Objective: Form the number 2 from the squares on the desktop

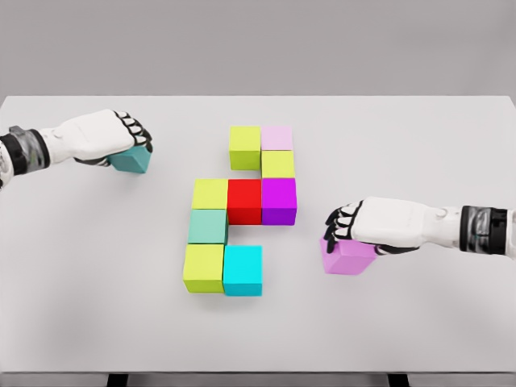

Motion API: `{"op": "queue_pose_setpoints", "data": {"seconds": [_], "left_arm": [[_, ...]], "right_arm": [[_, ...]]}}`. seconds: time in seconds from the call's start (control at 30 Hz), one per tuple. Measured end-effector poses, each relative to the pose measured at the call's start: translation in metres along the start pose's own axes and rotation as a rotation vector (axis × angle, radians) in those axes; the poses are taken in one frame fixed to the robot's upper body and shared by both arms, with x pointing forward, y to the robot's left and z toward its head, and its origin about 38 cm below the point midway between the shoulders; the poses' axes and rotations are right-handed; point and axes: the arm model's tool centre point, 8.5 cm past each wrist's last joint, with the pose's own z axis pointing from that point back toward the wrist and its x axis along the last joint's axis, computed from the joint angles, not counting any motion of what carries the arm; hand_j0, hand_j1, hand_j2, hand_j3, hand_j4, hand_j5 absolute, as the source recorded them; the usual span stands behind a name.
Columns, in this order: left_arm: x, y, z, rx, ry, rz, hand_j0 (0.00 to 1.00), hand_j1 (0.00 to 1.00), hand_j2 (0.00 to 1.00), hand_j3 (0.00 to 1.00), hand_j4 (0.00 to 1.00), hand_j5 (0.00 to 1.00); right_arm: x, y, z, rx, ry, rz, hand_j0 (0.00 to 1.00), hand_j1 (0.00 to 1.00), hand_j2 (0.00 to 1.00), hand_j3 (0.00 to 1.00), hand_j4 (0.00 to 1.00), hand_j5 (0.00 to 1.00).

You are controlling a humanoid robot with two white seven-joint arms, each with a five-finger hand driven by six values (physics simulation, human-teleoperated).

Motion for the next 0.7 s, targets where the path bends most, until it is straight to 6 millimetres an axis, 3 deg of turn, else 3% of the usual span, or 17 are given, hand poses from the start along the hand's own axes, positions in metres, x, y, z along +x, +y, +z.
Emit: {"op": "queue_pose_setpoints", "data": {"seconds": [0.23, 0.7], "left_arm": [[-0.006, 0.022, -0.010, 0.027, 0.001, -0.023, 0.70, 0.70, 0.70, 0.70, 0.70, 0.70], [0.002, 0.028, -0.039, 0.021, -0.031, -0.015, 0.70, 0.70, 0.70, 0.70, 0.70, 0.70]], "right_arm": [[0.003, 0.002, -0.004, -0.013, -0.018, -0.022, 0.61, 0.61, 0.61, 0.61, 0.61, 0.61], [0.015, 0.020, -0.019, -0.027, -0.061, -0.083, 0.61, 0.61, 0.61, 0.61, 0.61, 0.61]]}}
